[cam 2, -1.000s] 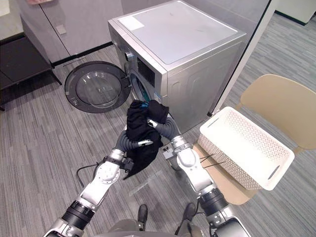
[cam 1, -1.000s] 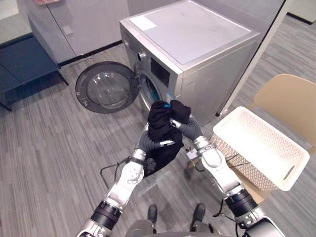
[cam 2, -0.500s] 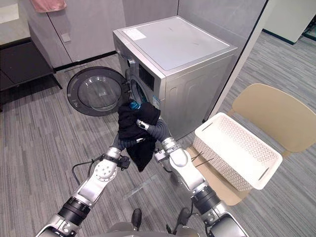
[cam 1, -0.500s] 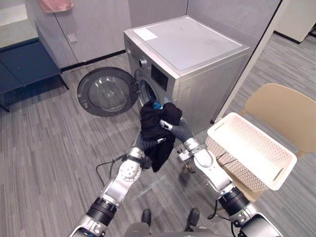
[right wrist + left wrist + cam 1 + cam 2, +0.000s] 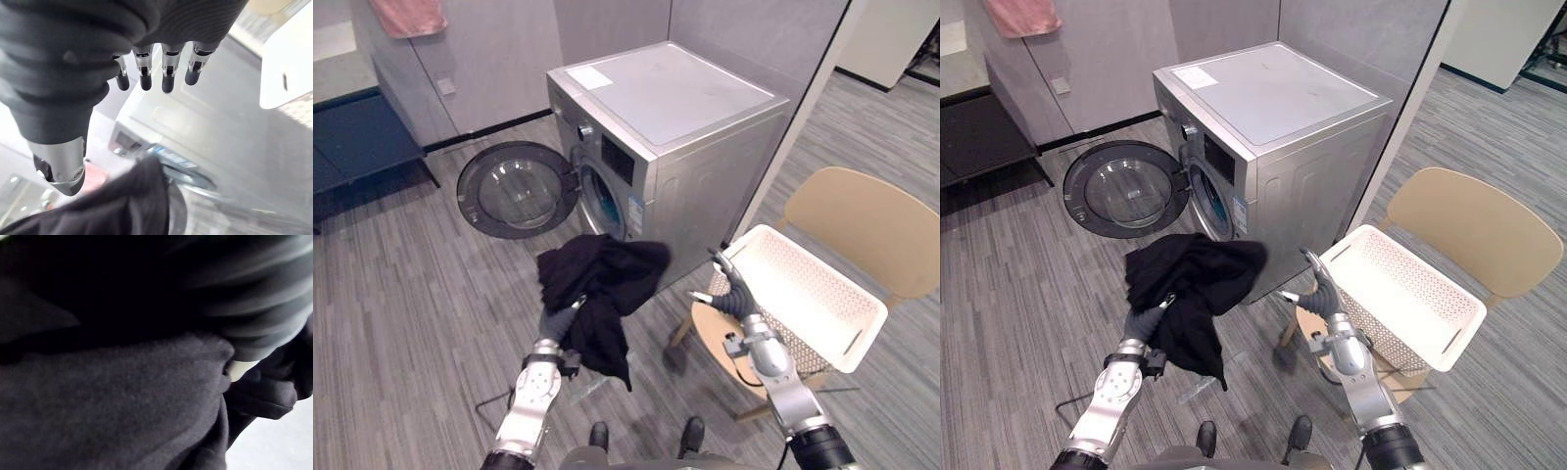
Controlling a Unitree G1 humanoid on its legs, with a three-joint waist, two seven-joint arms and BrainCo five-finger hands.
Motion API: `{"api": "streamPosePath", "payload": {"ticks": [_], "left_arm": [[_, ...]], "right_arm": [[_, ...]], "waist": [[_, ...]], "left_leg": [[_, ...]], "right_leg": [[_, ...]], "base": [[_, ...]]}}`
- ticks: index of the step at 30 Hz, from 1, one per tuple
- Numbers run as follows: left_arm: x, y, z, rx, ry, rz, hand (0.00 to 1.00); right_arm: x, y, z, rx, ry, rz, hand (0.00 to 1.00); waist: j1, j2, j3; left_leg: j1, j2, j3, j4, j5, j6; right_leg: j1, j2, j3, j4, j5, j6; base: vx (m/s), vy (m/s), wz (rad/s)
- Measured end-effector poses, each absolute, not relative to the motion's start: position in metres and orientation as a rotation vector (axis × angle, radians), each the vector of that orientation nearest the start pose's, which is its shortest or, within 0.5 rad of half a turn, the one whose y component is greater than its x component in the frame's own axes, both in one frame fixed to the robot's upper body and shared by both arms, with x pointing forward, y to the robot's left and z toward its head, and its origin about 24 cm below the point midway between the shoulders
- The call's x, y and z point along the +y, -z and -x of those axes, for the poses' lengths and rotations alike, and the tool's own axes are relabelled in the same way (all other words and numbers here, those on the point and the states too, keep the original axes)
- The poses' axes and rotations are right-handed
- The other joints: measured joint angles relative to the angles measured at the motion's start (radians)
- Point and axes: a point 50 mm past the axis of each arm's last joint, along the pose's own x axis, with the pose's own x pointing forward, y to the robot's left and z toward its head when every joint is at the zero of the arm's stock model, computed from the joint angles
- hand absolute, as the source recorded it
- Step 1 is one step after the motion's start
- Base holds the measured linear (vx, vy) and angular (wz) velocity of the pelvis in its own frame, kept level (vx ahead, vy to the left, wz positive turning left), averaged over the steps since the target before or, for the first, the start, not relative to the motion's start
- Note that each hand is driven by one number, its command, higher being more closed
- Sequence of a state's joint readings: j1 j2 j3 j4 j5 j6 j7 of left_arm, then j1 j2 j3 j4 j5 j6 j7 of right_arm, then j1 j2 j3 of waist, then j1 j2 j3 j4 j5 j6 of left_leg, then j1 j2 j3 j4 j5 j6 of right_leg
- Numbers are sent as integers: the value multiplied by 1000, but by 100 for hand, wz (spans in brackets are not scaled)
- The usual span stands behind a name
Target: Pick up the laundry basket with both hands and put the clothes into the washing machine.
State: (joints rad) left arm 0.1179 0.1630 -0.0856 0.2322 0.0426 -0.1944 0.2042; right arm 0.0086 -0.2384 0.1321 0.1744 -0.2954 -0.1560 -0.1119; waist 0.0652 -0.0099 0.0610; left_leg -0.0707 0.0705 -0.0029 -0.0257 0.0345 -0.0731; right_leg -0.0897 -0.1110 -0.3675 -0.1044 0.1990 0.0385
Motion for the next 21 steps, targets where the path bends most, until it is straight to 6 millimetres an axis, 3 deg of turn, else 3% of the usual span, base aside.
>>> {"api": "streamPosePath", "payload": {"ticks": [4, 5, 6, 8, 10, 12, 14, 15, 16, 17, 18, 19, 20, 21], "left_arm": [[189, 32, -211, 222, -168, -163, 100], [187, 37, -209, 243, -177, -126, 100], [184, 40, -208, 258, -182, -98, 100], [178, 43, -208, 273, -181, -45, 100], [177, 52, -203, 318, -193, -31, 100], [186, 68, -188, 400, -229, -39, 100], [191, 84, -172, 493, -262, -38, 100], [193, 92, -161, 549, -272, -40, 100], [196, 96, -153, 581, -280, -47, 100], [198, 97, -150, 589, -287, -48, 100], [202, 98, -146, 602, -309, -49, 100], [205, 98, -146, 601, -317, -54, 100], [208, 96, -147, 596, -323, -62, 100], [215, 94, -148, 586, -338, -77, 100]], "right_arm": [[-187, 27, -229, 207, -70, 579, 0], [-193, 43, -221, 286, -67, 589, 0], [-198, 55, -215, 356, -61, 592, 0], [-209, 70, -206, 454, -27, 588, 0], [-216, 85, -199, 553, -2, 575, 0], [-209, 97, -194, 616, -2, 535, 0], [-202, 106, -186, 663, -2, 504, 0], [-201, 111, -180, 695, -1, 493, 0], [-200, 116, -172, 727, 10, 475, 0], [-200, 117, -170, 738, 17, 464, 0], [-201, 118, -169, 750, 34, 442, 0], [-201, 118, -169, 752, 43, 430, 0], [-198, 119, -168, 751, 60, 407, 0], [-196, 118, -169, 744, 71, 377, 0]], "waist": [[2, 7, 4], [0, 11, 7], [1, 12, 8], [3, 21, 15], [6, 36, 19], [7, 36, 24], [7, 30, 29], [6, 28, 35], [5, 4, 46], [5, -6, 50], [0, -11, 66], [-1, -13, 77], [-9, -5, 98], [-26, -8, 113]], "left_leg": [[-42, 0, -39, 13, 3, -4], [-77, 1, -27, 28, -2, 9], [-99, 9, 21, 29, -9, 54], [-129, 29, 142, 31, -22, 94], [-146, 34, 200, 47, -22, 93], [-148, 23, 197, 68, -22, 91], [-148, 9, 199, 118, -33, 82], [-148, -7, 193, 173, -64, 80], [-142, -47, 174, 211, -98, 91], [-140, -67, 163, 226, -112, 98], [-132, -98, 124, 254, -135, 123], [-119, -107, 106, 256, -140, 132], [-101, -108, 68, 260, -152, 148], [-74, -106, 22, 253, -162, 154]], "right_leg": [[-3, -9, -51, 4, -10, 0], [-5, -14, -97, 5, -22, 10], [-7, -20, -134, 4, -28, 17], [-8, -50, -185, 4, -55, 38], [1, -61, -219, 5, -60, 44], [34, -79, -247, 5, -74, 66], [52, -128, -271, 68, -110, 110], [30, -200, -279, 228, -171, 144], [2, -294, -256, 401, -225, 145], [-24, -336, -233, 490, -237, 117], [-107, -394, -118, 699, -209, 4], [-141, -394, -43, 773, -186, -28], [-190, -340, 68, 877, -269, 17], [-227, -245, 131, 926, -365, 30]], "base": [[10, 21, 40], [29, 12, 101], [23, 17, 108], [77, 29, 109], [119, 69, 97], [151, 136, 71], [199, 172, 57], [246, 157, 67], [201, 116, 72], [261, 171, 88], [226, 159, 72], [345, 198, 92], [304, 87, 94], [301, 54, 91]]}}
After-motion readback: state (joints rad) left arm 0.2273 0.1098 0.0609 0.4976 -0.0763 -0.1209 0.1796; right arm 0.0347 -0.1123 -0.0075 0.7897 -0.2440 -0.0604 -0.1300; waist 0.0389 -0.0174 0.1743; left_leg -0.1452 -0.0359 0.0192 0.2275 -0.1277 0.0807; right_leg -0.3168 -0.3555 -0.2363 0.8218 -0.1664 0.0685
